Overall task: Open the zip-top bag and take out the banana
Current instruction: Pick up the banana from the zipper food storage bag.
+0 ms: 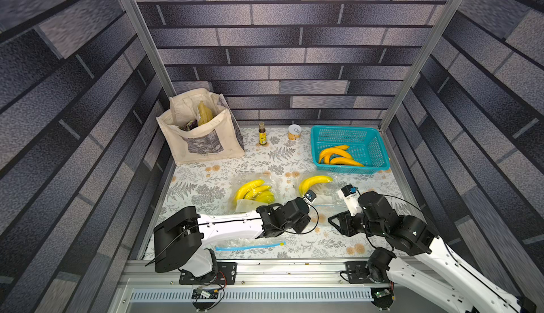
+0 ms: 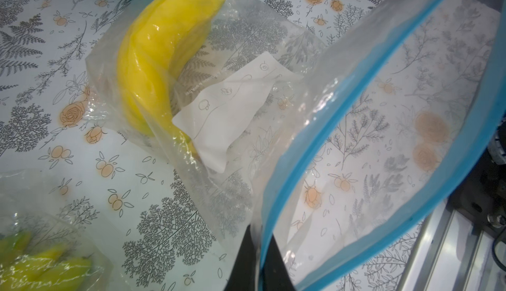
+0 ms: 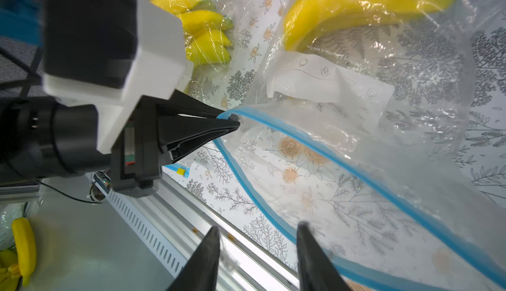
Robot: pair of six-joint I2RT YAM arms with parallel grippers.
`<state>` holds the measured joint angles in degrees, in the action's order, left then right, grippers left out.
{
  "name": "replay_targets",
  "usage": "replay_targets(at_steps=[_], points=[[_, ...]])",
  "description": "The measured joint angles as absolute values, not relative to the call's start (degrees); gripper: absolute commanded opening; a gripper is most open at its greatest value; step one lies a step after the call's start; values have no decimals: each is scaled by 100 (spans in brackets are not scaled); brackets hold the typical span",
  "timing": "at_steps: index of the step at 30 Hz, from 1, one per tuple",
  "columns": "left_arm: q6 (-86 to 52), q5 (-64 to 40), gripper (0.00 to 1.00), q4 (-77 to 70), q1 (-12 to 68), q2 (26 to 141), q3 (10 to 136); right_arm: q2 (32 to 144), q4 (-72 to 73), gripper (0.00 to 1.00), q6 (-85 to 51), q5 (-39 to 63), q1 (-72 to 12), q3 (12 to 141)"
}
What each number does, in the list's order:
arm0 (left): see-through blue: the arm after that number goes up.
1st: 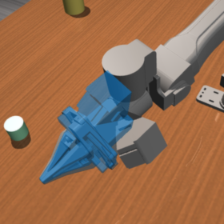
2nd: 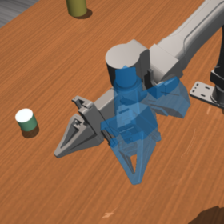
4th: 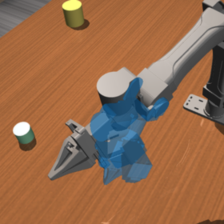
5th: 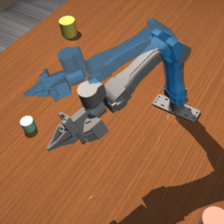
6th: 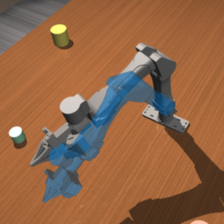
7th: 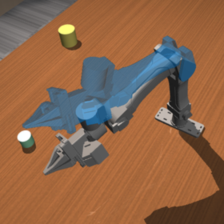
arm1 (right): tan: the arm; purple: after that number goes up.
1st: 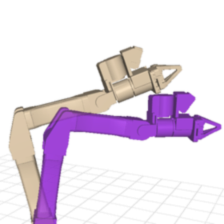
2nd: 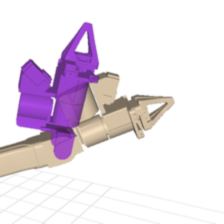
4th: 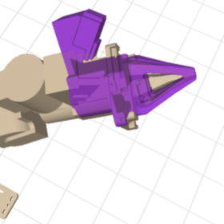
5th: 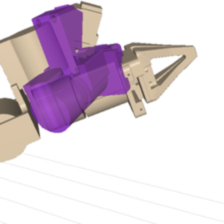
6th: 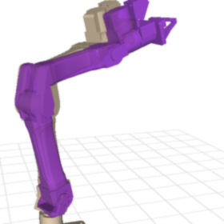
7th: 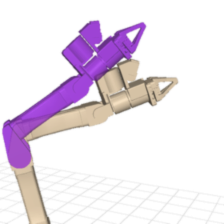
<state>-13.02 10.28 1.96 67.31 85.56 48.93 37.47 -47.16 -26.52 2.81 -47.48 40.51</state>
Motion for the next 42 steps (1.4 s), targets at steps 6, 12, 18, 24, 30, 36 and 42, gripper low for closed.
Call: replay_targets(at_steps=[6,12,18,24,30,36,42], points=[[-1396,1188,7,174,6731,8556,4897,3935,-4132,49,-2832,-261,-5015,3835],[-1422,1214,6,78,6775,8556,4908,4676,-3422,52,-2851,-668,-5015,3708],[-1553,1422,5,-45,6834,8425,4906,5323,-2746,48,-2904,-869,-5015,3361],[-1660,1704,5,-305,7019,8178,4906,5719,-2119,49,-2921,-1194,-5015,3208],[-1756,1831,5,-368,7094,8180,4904,6604,-1142,54,-3024,-1282,-5015,3208],[-2005,2082,6,-379,7074,8180,4751,7470,-504,56,-3100,-1404,-5015,3240],[-2154,2132,6,-613,7081,8180,4665,7841,80,62,-3236,-1688,-5015,3240]])
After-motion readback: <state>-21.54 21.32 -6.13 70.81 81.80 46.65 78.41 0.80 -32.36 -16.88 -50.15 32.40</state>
